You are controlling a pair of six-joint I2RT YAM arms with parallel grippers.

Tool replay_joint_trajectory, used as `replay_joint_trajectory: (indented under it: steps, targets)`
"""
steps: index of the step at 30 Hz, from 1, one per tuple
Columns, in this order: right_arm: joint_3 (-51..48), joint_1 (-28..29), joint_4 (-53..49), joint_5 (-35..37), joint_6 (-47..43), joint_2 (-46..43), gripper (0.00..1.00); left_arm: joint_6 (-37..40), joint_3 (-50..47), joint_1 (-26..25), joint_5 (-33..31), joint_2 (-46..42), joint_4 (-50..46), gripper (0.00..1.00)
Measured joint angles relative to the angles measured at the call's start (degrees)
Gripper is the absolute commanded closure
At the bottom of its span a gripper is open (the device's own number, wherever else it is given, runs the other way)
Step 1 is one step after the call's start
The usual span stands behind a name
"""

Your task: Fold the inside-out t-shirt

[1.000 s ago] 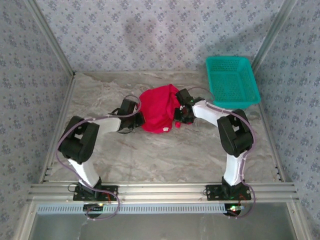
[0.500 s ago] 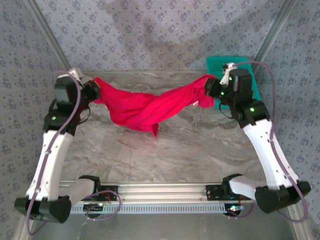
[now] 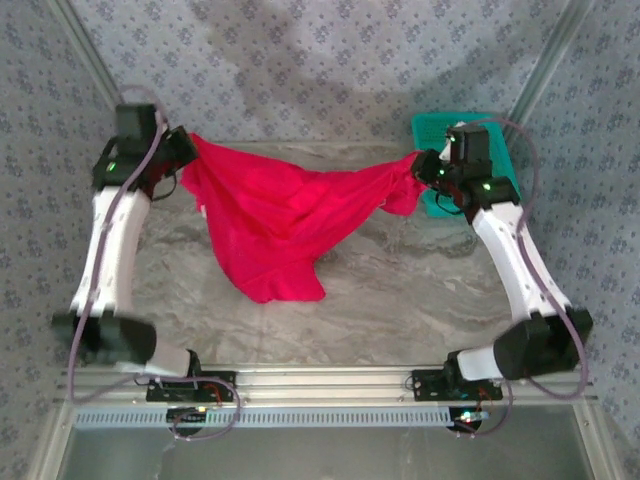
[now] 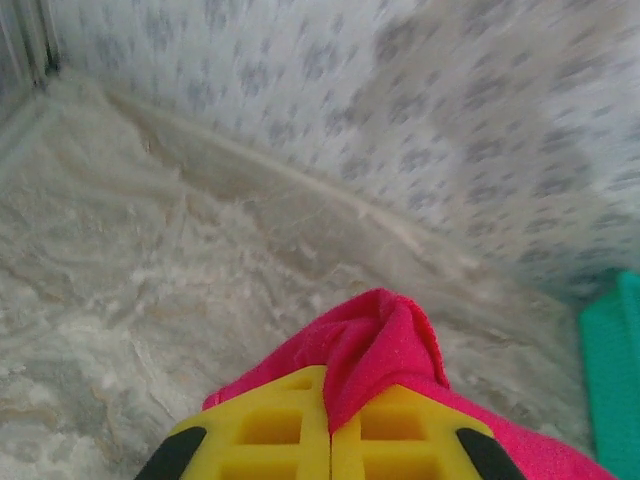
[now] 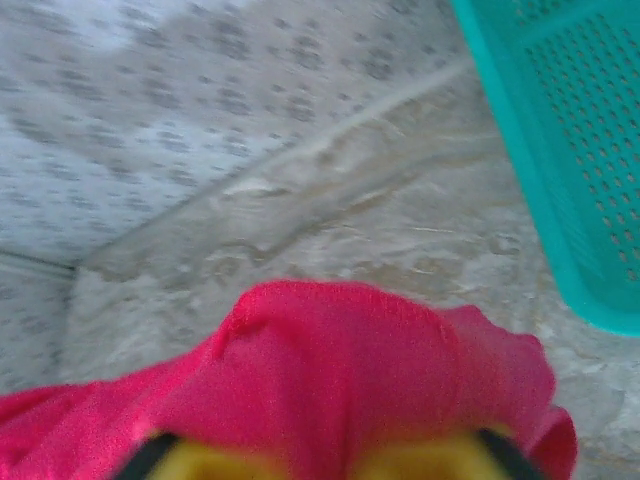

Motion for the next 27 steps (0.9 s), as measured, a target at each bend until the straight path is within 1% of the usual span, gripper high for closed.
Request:
replay_joint_trajectory:
  steps: [1,2,4,6,8,10,14,16,18,22,27]
  targets:
    - [0.6,-0.3,-0.2,0.5,-0.1,3.3,0.23,-0.1,2.5,0.0,-0.2,5.2,-1.4,0.31]
    - [1.2,-0.5,-0.5,0.8,-0.2,5.6,0.20,-0.1,3.8,-0.1,-0.5,8.6,-2.4,0.24]
    - [2.7,-0.6,-1.8,1.8,-1.2,11.0,0.19,-0.2,3.5,-0.6,-2.4,14.3,-4.9,0.19]
    - [2.6,0.0,-3.0,2.4,-2.2,13.2,0.20,-0.3,-1.0,-1.0,-3.7,14.5,-5.4,0.20]
    - [0.4,2.0,-3.2,2.6,-3.6,12.8,0.22,-0.9,-9.3,-1.2,-4.3,10.9,-4.5,0.24]
    - [-2.7,5.3,-2.4,2.4,-4.7,11.2,0.24,-1.4,-17.2,-1.3,-3.9,6.1,-3.2,0.28]
    - [-9.6,14.1,-0.9,1.9,-6.6,9.0,0.25,-3.1,-31.9,-1.2,-0.2,-4.1,1.5,0.32]
    - [-12.9,16.6,0.1,1.3,-7.2,9.2,0.26,-3.7,-37.9,-1.4,1.8,-7.6,3.5,0.32]
    - [-14.6,16.2,0.0,0.9,-7.5,10.1,0.27,-4.2,-42.9,-2.1,3.4,-10.3,5.0,0.32]
    - [-14.7,12.7,0.5,0.9,-7.5,14.0,0.28,-6.0,-50.9,-4.1,6.1,-14.7,7.5,0.28]
    - [-9.7,9.4,-0.1,1.4,-7.1,20.5,0.30,-8.6,-57.5,-5.5,8.1,-15.6,12.0,0.28]
